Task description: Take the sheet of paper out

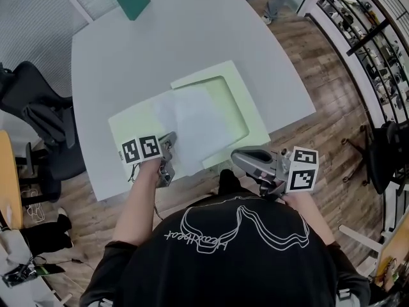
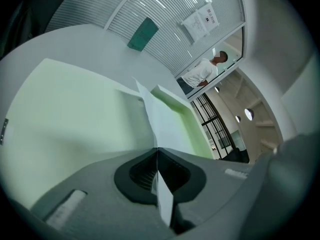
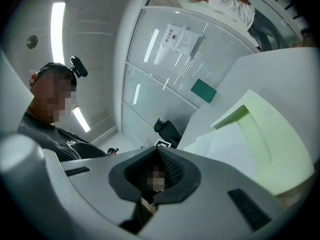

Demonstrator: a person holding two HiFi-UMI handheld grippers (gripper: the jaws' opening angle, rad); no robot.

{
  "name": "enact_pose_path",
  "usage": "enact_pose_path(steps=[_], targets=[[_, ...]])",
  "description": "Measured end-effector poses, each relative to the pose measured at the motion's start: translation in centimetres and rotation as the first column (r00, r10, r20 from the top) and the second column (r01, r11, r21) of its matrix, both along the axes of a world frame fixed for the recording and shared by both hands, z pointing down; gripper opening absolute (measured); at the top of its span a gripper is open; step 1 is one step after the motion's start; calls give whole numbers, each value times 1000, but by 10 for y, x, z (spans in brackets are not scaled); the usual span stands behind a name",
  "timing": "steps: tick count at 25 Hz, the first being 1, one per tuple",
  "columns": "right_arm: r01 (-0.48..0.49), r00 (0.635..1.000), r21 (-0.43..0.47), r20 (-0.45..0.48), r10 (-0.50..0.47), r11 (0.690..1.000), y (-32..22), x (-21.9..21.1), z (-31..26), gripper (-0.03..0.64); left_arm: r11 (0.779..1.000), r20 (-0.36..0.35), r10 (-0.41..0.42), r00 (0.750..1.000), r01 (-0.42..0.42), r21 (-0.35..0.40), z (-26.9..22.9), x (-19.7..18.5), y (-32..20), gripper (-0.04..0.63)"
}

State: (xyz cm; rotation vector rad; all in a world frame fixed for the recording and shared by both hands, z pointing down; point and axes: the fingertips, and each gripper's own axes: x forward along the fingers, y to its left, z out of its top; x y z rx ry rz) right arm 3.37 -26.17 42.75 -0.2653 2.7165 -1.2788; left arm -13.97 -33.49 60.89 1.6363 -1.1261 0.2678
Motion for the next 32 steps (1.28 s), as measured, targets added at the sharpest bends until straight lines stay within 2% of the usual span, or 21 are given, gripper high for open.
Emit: enact_pose_path(steps=[12,18,25,32], targets=[[7,1000,53,-3,-7,999,30,-18,-15,8,999,48,-11,999,9,44,-26,-28,27,12],[27,1000,90,-10,-27,996,50,-30,-21,8,997,61,-43,997,39,63,-33,-44,48,12],[29,1000,121,5,-29,992,73,-46,-31,8,993,106,-48,993,36,114,-53,-66,72,12],[2,1000,139,-8,-1,990,87,-54,-29,8,983,106,-42,994,22,184,-82,-70,94,12]])
